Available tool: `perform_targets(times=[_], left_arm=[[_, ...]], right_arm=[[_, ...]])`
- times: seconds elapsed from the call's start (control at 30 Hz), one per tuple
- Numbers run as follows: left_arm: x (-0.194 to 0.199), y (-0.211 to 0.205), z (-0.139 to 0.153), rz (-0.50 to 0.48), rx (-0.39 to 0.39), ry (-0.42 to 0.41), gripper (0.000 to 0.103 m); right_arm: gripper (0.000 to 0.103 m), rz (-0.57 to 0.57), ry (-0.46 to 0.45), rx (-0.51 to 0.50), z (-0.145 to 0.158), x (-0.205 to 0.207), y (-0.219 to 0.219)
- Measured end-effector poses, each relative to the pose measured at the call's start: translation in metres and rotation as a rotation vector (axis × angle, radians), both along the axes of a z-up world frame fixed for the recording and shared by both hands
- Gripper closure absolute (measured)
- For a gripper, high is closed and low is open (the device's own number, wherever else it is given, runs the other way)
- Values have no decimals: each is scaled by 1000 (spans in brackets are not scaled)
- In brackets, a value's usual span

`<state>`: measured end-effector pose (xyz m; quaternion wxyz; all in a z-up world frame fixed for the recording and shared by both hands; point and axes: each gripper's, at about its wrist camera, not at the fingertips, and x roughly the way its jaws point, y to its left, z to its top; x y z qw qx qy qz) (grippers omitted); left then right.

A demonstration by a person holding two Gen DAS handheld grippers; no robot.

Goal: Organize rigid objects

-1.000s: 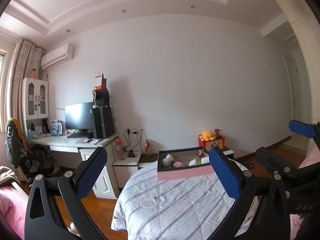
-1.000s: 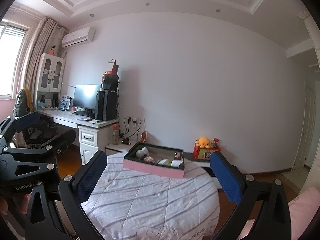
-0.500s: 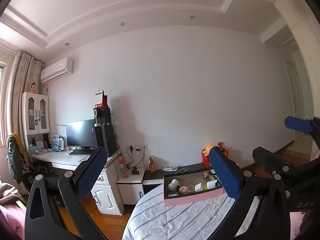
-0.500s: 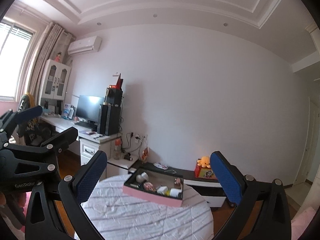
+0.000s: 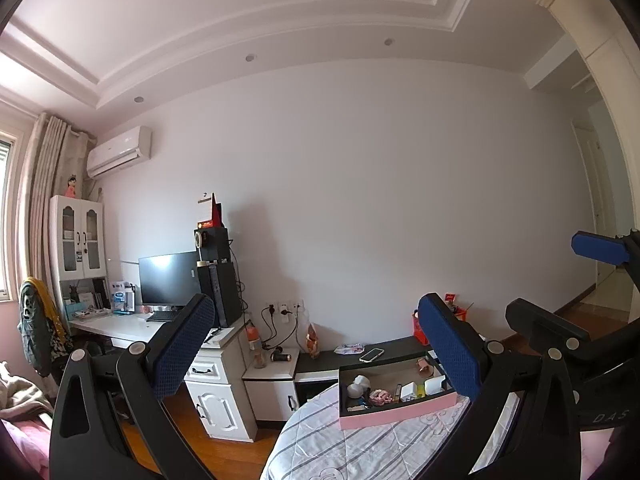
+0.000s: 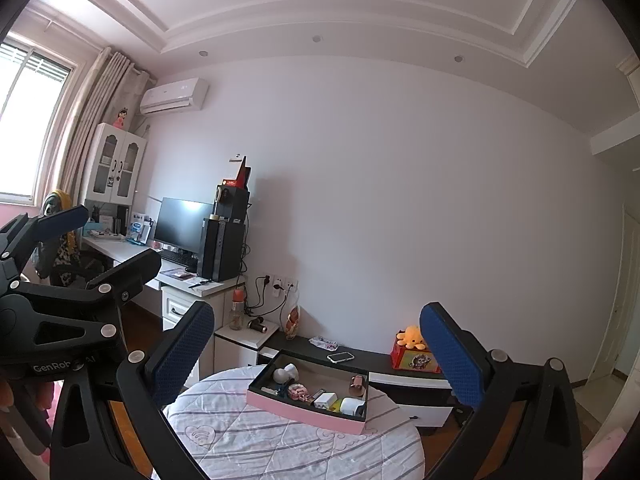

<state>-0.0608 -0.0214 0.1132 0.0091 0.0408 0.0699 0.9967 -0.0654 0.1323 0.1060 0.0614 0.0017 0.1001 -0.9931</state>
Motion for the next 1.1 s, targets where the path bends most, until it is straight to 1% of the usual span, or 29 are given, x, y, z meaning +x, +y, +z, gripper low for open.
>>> perform_targets(times=[0.27, 0.4, 1.1], left_arm=[[-1, -1, 2, 4, -6, 8, 0], [0, -2, 2, 4, -9, 27, 0], [0, -2, 0, 8, -10, 21, 0]], right_arm=[[0, -2, 0, 6, 1, 1, -2], [0, 2, -1, 8, 0, 1, -2], [0, 0, 0, 14, -2, 1, -1]])
